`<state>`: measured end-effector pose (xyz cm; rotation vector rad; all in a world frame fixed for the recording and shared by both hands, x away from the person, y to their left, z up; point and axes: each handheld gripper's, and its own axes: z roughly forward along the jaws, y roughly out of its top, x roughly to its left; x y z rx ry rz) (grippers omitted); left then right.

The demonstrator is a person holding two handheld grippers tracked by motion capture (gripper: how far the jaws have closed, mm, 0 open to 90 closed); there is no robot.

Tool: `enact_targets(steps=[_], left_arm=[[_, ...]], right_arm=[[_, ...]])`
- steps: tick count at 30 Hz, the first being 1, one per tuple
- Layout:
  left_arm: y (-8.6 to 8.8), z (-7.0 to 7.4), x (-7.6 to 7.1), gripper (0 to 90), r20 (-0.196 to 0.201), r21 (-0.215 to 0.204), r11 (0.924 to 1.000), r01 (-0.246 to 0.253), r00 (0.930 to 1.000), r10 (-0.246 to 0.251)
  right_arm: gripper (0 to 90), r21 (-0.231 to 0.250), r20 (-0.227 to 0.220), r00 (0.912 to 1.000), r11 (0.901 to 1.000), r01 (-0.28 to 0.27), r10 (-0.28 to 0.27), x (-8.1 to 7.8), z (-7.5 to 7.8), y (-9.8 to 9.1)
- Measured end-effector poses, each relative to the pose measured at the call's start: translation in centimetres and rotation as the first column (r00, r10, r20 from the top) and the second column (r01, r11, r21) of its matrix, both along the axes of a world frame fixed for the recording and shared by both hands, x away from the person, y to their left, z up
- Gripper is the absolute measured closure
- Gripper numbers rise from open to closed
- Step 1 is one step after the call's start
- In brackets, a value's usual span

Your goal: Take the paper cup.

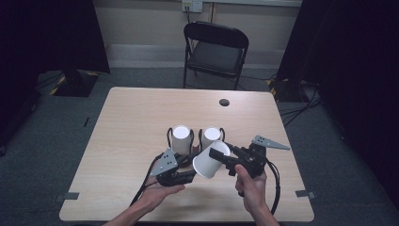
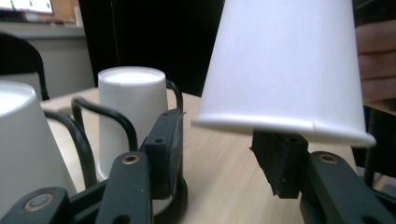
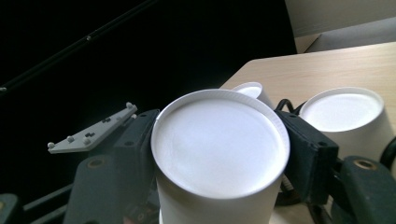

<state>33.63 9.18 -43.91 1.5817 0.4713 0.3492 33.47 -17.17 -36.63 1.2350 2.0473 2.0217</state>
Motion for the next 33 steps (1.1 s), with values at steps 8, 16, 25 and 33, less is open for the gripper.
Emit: enact_targets(steps=[8,16,25,33], left_arm=[[0.0,0.4,0.1,58.9,0.040,-0.002,1.0000,0.007,0.9992,-0.007],[0.8,0.1,0.5,69.3,0.034,-0.042,0.9991,-0.006,0.9994,0.007],[1.1,0.4,0.5,78.7,0.032,-0.013,0.9998,0.017,0.9993,-0.017],[1.1,0.6,0.3,82.2,-0.008,-0.019,0.9983,0.054,0.9985,-0.054]], right_arm=[[34.8,0.052,-0.028,0.9993,0.9984,-0.021,0.023,0.0,-0.2,0.7],[33.2,0.063,-0.072,0.9966,0.9974,-0.035,0.040,0.5,-1.2,0.7],[29.5,0.048,-0.084,0.9956,0.9982,-0.037,0.041,0.6,-1.7,0.8],[23.3,0.002,-0.043,0.9991,1.0000,-0.005,0.005,0.6,-1.4,0.7]])
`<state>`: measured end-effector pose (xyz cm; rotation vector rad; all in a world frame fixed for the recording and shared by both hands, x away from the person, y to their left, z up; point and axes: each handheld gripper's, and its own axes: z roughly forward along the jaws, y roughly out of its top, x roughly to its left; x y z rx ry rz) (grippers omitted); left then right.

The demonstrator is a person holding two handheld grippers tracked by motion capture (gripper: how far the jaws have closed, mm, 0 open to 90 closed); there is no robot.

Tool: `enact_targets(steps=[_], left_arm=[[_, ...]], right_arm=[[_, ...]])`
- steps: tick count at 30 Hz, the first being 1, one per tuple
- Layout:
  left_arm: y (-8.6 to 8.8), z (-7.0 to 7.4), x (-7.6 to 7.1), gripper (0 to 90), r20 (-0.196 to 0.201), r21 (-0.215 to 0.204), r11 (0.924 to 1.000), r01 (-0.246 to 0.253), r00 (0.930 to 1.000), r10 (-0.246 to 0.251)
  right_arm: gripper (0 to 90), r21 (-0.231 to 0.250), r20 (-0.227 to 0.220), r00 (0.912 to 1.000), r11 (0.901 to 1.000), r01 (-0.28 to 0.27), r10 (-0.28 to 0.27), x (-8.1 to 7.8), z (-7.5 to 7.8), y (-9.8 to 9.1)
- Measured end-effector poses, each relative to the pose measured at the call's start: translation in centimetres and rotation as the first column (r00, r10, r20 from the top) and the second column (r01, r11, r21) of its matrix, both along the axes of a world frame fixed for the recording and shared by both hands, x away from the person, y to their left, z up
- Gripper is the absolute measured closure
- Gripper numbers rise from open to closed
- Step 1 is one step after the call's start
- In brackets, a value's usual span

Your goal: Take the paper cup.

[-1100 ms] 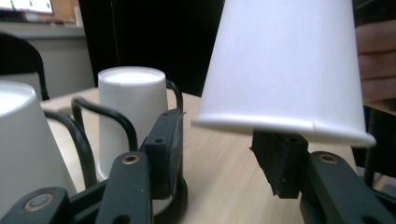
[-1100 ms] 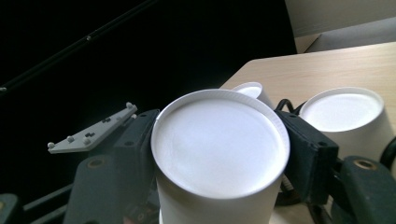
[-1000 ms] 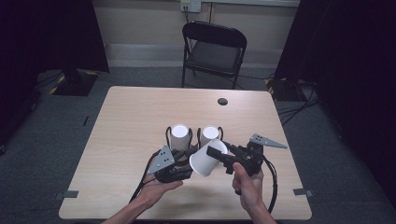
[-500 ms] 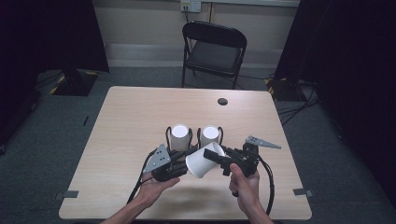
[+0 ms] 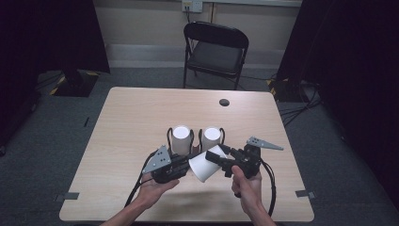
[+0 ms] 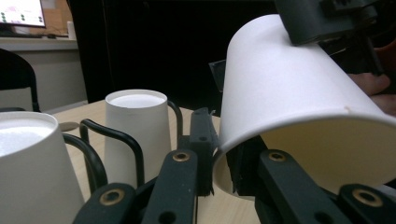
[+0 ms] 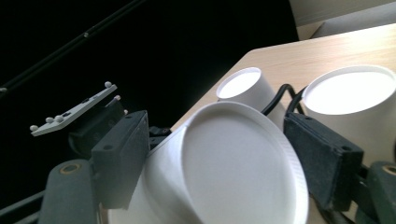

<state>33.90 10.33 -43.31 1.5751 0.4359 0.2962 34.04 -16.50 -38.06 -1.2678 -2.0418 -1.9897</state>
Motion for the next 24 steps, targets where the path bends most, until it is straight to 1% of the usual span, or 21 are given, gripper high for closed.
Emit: enact_targets(steps=[1,2,3,4,5,7,8,10,11,12,14,16,17,18,19,20,21,22,23,24], left_arm=[[0.00,0.00,0.00,82.4,0.000,0.000,1.0000,0.000,1.0000,0.000],[-0.03,-0.01,-0.06,82.4,-0.009,0.005,1.0000,0.007,0.9999,-0.007],[-0.08,-0.01,-0.10,83.2,-0.025,0.004,0.9999,0.012,0.9996,-0.012],[-0.08,-0.01,-0.10,83.6,-0.025,0.004,0.9999,0.012,0.9996,-0.012],[-0.08,0.08,-0.15,84.3,-0.043,0.002,0.9999,0.015,0.9989,-0.015],[-0.05,0.14,-0.16,84.6,-0.051,0.003,0.9998,0.019,0.9985,-0.019],[-0.02,0.20,-0.18,85.7,-0.067,0.000,0.9997,0.024,0.9975,-0.024],[0.02,0.34,-0.21,86.2,-0.089,0.001,0.9997,0.023,0.9957,-0.023],[0.06,0.43,-0.23,86.4,-0.107,0.010,0.9993,0.035,0.9937,-0.033],[0.06,0.43,-0.23,86.4,-0.107,0.010,0.9993,0.035,0.9937,-0.033],[0.01,0.45,-0.32,86.6,-0.127,0.010,0.9987,0.051,0.9907,-0.049],[-0.16,0.55,-0.31,86.8,-0.155,0.034,0.9975,0.062,0.9864,-0.056],[-0.16,0.55,-0.31,86.8,-0.155,0.034,0.9975,0.062,0.9864,-0.056],[-0.19,0.59,-0.30,86.8,-0.167,0.037,0.9972,0.065,0.9842,-0.058],[-0.15,0.67,-0.33,86.8,-0.169,0.051,0.9968,0.062,0.9842,-0.052],[-0.03,0.76,-0.32,86.8,-0.179,0.064,0.9958,0.065,0.9825,-0.053],[0.11,0.86,-0.30,86.9,-0.198,0.060,0.9958,0.070,0.9786,-0.056],[0.11,0.86,-0.30,86.9,-0.198,0.060,0.9958,0.070,0.9786,-0.056],[0.19,0.92,-0.31,86.9,-0.200,0.070,0.9957,0.061,0.9787,-0.046],[0.34,0.97,-0.28,86.9,-0.210,0.075,0.9950,0.066,0.9764,-0.049]], right_arm=[[23.1,-0.003,0.002,1.0000,1.0000,0.001,-0.001,0.03,0.00,-0.03],[23.1,-0.003,0.002,1.0000,1.0000,0.001,-0.001,0.03,0.00,-0.03],[23.1,-0.024,0.014,0.9998,0.9996,0.015,-0.015,0.03,0.05,-0.19],[23.1,-0.024,0.014,0.9998,0.9996,0.015,-0.015,0.03,0.05,-0.19],[23.3,-0.047,0.028,0.9992,0.9985,0.028,-0.027,-0.04,0.17,-0.31],[23.5,-0.056,0.035,0.9990,0.9979,0.031,-0.029,-0.04,0.20,-0.33],[24.1,-0.070,0.040,0.9989,0.9971,0.029,-0.026,-0.15,0.29,-0.34],[24.0,-0.073,0.041,0.9988,0.9970,0.029,-0.026,-0.17,0.30,-0.32],[24.6,-0.075,0.042,0.9989,0.9969,0.026,-0.023,-0.14,0.30,-0.32],[24.6,-0.075,0.042,0.9989,0.9969,0.026,-0.023,-0.14,0.30,-0.32],[25.0,-0.072,0.047,0.9986,0.9969,0.029,-0.026,-0.11,0.33,-0.37],[25.2,-0.069,0.044,0.9987,0.9973,0.027,-0.024,-0.07,0.30,-0.40],[25.2,-0.073,0.045,0.9987,0.9970,0.027,-0.023,-0.06,0.32,-0.39],[25.2,-0.073,0.045,0.9987,0.9970,0.027,-0.023,-0.06,0.32,-0.39],[25.3,-0.079,0.049,0.9986,0.9965,0.026,-0.023,-0.05,0.35,-0.39],[25.5,-0.088,0.055,0.9982,0.9957,0.031,-0.026,-0.10,0.39,-0.44],[25.8,-0.095,0.058,0.9979,0.9949,0.035,-0.029,-0.08,0.37,-0.58],[25.8,-0.095,0.058,0.9979,0.9949,0.035,-0.029,-0.08,0.37,-0.58],[25.9,-0.096,0.058,0.9978,0.9947,0.036,-0.030,-0.07,0.34,-0.64],[26.0,-0.103,0.060,0.9977,0.9940,0.037,-0.031,-0.07,0.30,-0.72]])
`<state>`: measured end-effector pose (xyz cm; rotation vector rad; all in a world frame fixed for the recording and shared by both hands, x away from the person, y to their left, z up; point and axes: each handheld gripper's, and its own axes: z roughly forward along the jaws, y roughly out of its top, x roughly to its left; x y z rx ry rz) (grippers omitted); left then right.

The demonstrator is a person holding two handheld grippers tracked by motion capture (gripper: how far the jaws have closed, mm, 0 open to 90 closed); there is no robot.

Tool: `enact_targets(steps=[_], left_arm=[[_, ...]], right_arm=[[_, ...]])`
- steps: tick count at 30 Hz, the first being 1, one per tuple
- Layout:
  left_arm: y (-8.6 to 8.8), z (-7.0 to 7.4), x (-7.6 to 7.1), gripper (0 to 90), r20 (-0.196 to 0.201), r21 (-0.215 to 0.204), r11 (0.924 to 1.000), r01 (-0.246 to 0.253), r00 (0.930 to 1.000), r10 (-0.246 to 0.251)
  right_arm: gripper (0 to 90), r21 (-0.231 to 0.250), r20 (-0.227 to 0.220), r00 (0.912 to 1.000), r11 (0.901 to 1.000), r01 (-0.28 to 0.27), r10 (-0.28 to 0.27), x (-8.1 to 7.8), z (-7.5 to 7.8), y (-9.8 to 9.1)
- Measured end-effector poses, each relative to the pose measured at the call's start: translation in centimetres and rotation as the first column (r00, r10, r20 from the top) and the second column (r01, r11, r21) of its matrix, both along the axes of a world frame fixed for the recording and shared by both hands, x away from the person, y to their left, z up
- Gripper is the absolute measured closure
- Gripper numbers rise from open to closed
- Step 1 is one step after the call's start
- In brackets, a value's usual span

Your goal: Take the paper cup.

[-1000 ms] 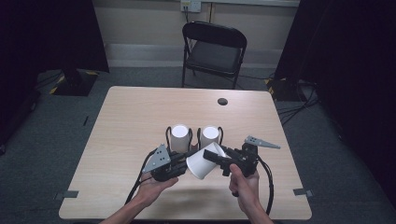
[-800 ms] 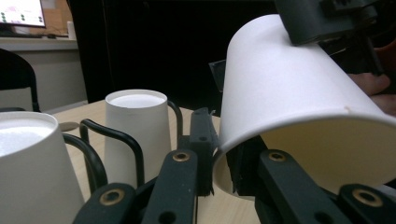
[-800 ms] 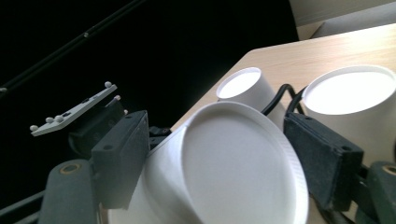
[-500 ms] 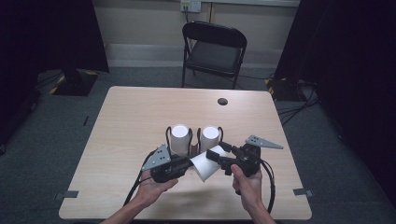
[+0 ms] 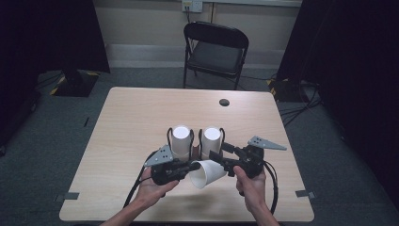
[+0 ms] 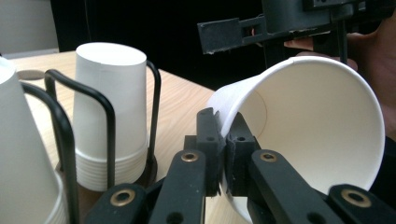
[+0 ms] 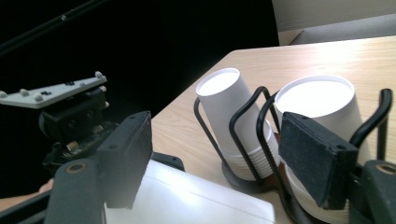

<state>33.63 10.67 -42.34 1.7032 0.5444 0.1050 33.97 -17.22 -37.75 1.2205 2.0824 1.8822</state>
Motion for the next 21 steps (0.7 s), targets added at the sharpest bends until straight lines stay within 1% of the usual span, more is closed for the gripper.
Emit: enact_targets(steps=[1,3,4,5,6,7,9,12,13,14,15,16,17,18,19,20,21], left_arm=[[0.1,0.0,0.0,86.9,-0.003,0.014,0.9999,0.000,1.0000,0.000],[0.2,0.1,0.0,86.9,-0.003,0.022,0.9998,0.001,1.0000,-0.001],[0.2,0.1,0.0,87.0,-0.013,0.023,0.9997,0.001,0.9999,0.000],[0.2,0.1,-0.1,87.0,-0.013,0.027,0.9996,-0.001,0.9999,0.001],[0.2,0.1,-0.1,87.0,-0.013,0.027,0.9996,-0.001,0.9999,0.001],[0.2,0.2,-0.1,87.0,-0.019,0.033,0.9995,-0.002,0.9998,0.002],[0.2,0.3,-0.2,87.1,-0.029,0.048,0.9989,0.000,0.9996,0.001],[0.4,0.3,-0.2,87.1,-0.039,0.046,0.9989,0.003,0.9992,-0.001],[0.4,0.4,-0.1,87.1,-0.057,0.053,0.9986,0.001,0.9984,0.002],[0.5,0.4,0.0,87.2,-0.062,0.063,0.9980,0.002,0.9981,0.002],[0.5,0.4,0.0,87.2,-0.084,0.079,0.9968,0.006,0.9965,0.001],[0.5,0.4,0.0,87.2,-0.085,0.092,0.9957,0.009,0.9964,-0.001],[0.5,0.4,0.0,87.2,-0.085,0.092,0.9957,0.009,0.9964,-0.001],[0.5,0.5,0.0,87.2,-0.081,0.099,0.9951,0.009,0.9967,-0.001],[0.6,0.6,0.0,87.2,-0.103,0.104,0.9945,0.010,0.9947,0.001],[0.6,0.6,0.0,87.3,-0.103,0.104,0.9945,0.010,0.9947,0.001],[0.6,0.6,0.0,87.2,-0.110,0.107,0.9942,0.009,0.9939,0.002]], right_arm=[[26.1,-0.011,0.002,1.0000,0.9999,0.002,-0.002,0.0,-0.1,-0.1],[26.1,-0.013,0.005,1.0000,0.9999,0.000,0.000,0.0,-0.1,-0.1],[26.1,-0.022,0.009,1.0000,0.9998,0.001,-0.001,-0.1,-0.1,-0.1],[26.1,-0.048,0.014,0.9999,0.9988,-0.001,0.002,-0.2,-0.2,-0.2],[26.1,-0.048,0.014,0.9999,0.9988,-0.001,0.002,-0.2,-0.2,-0.2],[26.1,-0.066,0.019,0.9998,0.9978,-0.004,0.006,-0.2,-0.2,-0.3],[26.1,-0.072,0.026,0.9997,0.9974,-0.004,0.005,-0.3,-0.2,-0.6],[26.2,-0.077,0.032,0.9995,0.9970,-0.001,0.003,-0.4,-0.2,-0.9],[26.1,-0.076,0.034,0.9994,0.9971,0.000,0.003,-0.5,-0.2,-1.0],[26.1,-0.083,0.038,0.9993,0.9966,0.001,0.002,-0.6,-0.3,-1.2],[26.1,-0.089,0.042,0.9991,0.9961,-0.002,0.006,-0.8,-0.6,-1.5],[26.0,-0.093,0.043,0.9991,0.9957,-0.001,0.005,-0.8,-0.7,-1.6],[26.0,-0.093,0.043,0.9991,0.9957,-0.001,0.005,-0.8,-0.7,-1.6],[25.8,-0.111,0.047,0.9989,0.9938,0.001,0.004,-1.0,-1.1,-1.9],[25.4,-0.118,0.047,0.9989,0.9930,0.003,0.003,-1.1,-1.2,-2.0],[25.4,-0.118,0.047,0.9989,0.9930,0.003,0.003,-1.1,-1.2,-2.0],[24.0,-0.140,0.052,0.9986,0.9901,-0.008,0.015,-1.3,-1.4,-2.2]])
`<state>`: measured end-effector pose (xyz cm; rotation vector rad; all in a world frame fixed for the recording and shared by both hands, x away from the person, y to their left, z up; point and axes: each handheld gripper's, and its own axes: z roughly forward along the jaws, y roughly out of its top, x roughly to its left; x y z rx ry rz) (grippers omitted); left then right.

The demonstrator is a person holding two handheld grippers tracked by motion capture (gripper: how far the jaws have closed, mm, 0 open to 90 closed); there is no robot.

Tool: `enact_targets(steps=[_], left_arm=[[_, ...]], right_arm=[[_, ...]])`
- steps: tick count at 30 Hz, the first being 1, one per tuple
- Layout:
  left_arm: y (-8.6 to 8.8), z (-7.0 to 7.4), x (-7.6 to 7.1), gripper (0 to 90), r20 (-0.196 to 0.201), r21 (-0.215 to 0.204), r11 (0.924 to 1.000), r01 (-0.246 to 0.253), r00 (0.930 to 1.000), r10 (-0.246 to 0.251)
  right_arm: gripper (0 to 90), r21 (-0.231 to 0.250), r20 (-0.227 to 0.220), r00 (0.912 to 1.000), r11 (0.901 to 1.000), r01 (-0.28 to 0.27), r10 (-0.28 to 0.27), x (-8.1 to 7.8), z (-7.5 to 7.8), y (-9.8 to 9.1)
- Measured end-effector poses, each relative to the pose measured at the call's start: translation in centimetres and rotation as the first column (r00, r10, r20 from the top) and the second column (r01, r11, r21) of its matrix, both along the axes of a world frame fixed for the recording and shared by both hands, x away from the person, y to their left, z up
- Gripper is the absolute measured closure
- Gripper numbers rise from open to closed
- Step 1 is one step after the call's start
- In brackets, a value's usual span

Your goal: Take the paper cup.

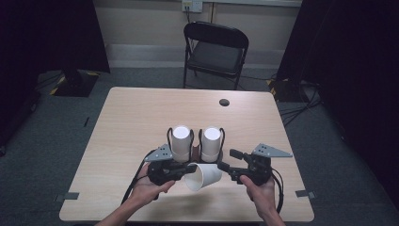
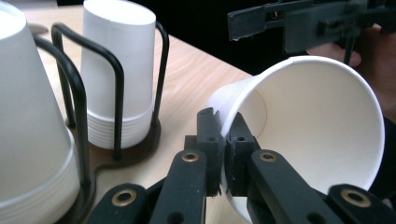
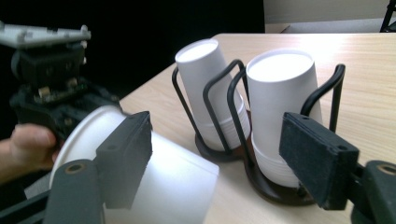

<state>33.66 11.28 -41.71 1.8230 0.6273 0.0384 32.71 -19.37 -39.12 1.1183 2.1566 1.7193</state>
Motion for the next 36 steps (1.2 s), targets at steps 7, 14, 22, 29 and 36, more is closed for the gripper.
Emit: enact_targets(steps=[7,14,22,29,36], left_arm=[[0.3,0.4,0.2,87.3,-0.032,0.026,0.9996,-0.003,0.9995,0.003],[0.5,0.8,0.3,87.4,-0.044,0.043,0.9991,-0.004,0.9990,0.006],[0.6,0.8,0.8,87.4,-0.092,0.056,0.9984,0.007,0.9958,-0.002],[0.5,0.9,1.0,87.4,-0.137,0.070,0.9974,0.018,0.9906,-0.008],[0.1,0.8,1.2,87.4,-0.168,0.084,0.9957,0.040,0.9855,-0.025]], right_arm=[[19.3,-0.066,0.013,0.9994,0.9973,-0.032,0.033,-0.6,-0.5,-0.1],[16.3,-0.122,0.018,0.9966,0.9895,-0.078,0.080,-1.1,-1.0,0.3],[19.2,-0.184,0.028,0.9899,0.9741,-0.132,0.139,-1.7,-1.5,1.2],[16.4,-0.237,0.054,0.9809,0.9566,-0.169,0.187,-2.1,-1.9,1.9],[14.7,-0.310,0.031,0.9710,0.9257,-0.216,0.237,-2.2,-2.4,3.1]])
